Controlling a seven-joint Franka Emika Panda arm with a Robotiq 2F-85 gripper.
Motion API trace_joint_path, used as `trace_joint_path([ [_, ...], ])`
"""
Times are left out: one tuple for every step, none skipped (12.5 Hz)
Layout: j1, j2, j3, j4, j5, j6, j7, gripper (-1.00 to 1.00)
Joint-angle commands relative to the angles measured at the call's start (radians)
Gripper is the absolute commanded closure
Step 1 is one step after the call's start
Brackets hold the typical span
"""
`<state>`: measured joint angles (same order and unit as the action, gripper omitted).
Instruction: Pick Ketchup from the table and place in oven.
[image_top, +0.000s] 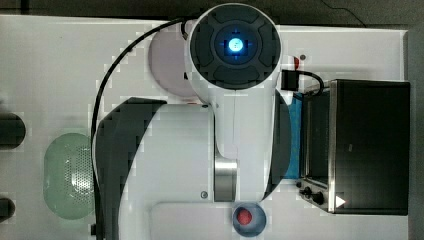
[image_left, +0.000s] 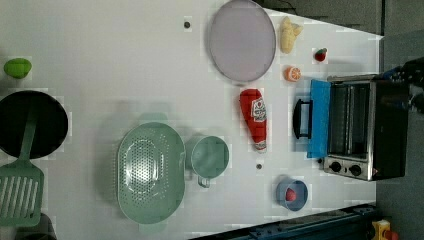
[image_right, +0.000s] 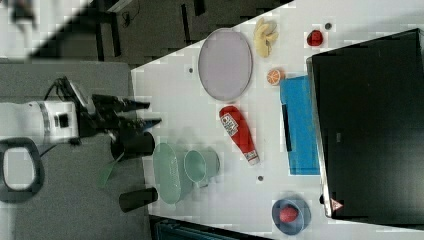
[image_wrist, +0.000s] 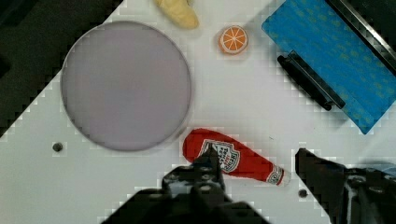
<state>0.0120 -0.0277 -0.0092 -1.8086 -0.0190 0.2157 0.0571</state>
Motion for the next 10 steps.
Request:
trace_joint_path([
  [-0.030, -0.640, -0.003, -0.350, 0.016, -0.251, 0.059, -0.59],
  [-0.030, -0.640, -0.003, -0.350, 0.016, -0.252, 0.059, -0.81],
  [-0.030, -0.640, -0.003, -0.351, 0.016, -0.252, 0.059, -0.99],
  [-0.029, -0.638, -0.002, -0.352, 0.016, -0.250, 0.059, -1.00],
  [-0.029, -0.630, 0.000, -0.360, 0.016, -0.243, 0.059, -1.00],
  [-0.026, -0.614, 0.002, -0.373, 0.016, -0.227, 0.059, -1.00],
  [-0.021, -0.592, 0.003, -0.388, 0.016, -0.204, 0.059, -1.00],
  [-0.014, -0.564, 0.004, -0.406, 0.016, -0.174, 0.056, -1.00],
  [-0.005, -0.531, 0.004, -0.426, 0.016, -0.142, 0.043, -1.00],
  [0.005, -0.495, 0.004, -0.446, 0.016, -0.108, 0.015, -1.00],
])
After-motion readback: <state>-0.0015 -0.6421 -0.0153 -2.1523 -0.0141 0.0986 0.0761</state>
